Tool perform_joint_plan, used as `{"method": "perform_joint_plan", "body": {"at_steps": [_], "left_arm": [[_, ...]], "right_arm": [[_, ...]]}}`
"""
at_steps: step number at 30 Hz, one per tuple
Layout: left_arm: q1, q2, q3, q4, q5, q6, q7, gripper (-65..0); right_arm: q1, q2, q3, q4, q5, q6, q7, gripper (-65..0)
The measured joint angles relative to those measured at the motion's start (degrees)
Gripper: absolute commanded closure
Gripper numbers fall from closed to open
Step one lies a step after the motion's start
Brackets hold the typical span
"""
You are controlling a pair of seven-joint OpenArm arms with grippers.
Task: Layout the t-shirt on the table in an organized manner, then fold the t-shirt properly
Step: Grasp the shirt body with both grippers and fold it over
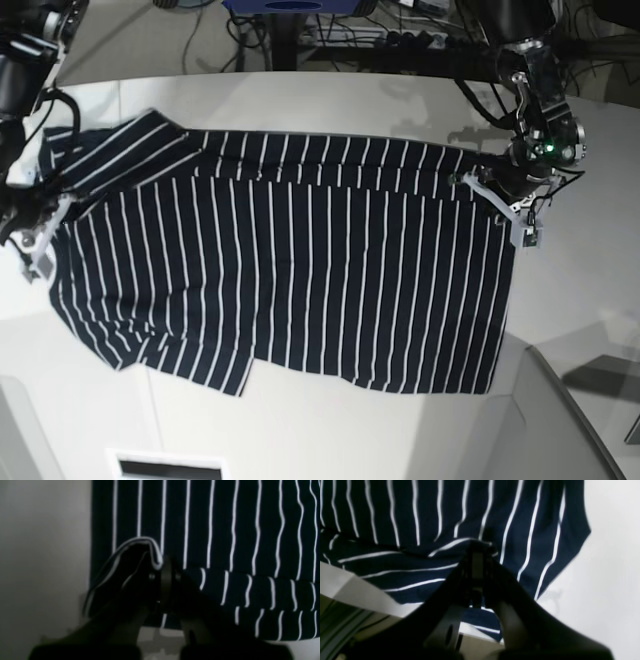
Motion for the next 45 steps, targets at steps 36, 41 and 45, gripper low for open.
{"method": "perform_joint_plan", "body": {"at_steps": [36, 41, 45], "left_arm": [[-5.55, -0.28, -3.89, -5.86, 0.2, 4.59, -4.35, 0.0], [-5.55, -0.24, -3.65, -6.01, 0.17, 4.59, -4.37, 0.0], [-5.53, -0.22, -3.63, -6.03, 0.2, 4.68, -4.35, 0.0]], "right_arm": [[9.62, 2.8, -5.64, -10.03, -0.07, -0.02, 10.03, -0.5], [11.37, 2.75, -7.04, -14.23, -0.07, -0.07, 10.23, -0.5], [11.87, 2.75, -12.87, -15.96, -0.26, -0.22, 13.49, -0.5]]}}
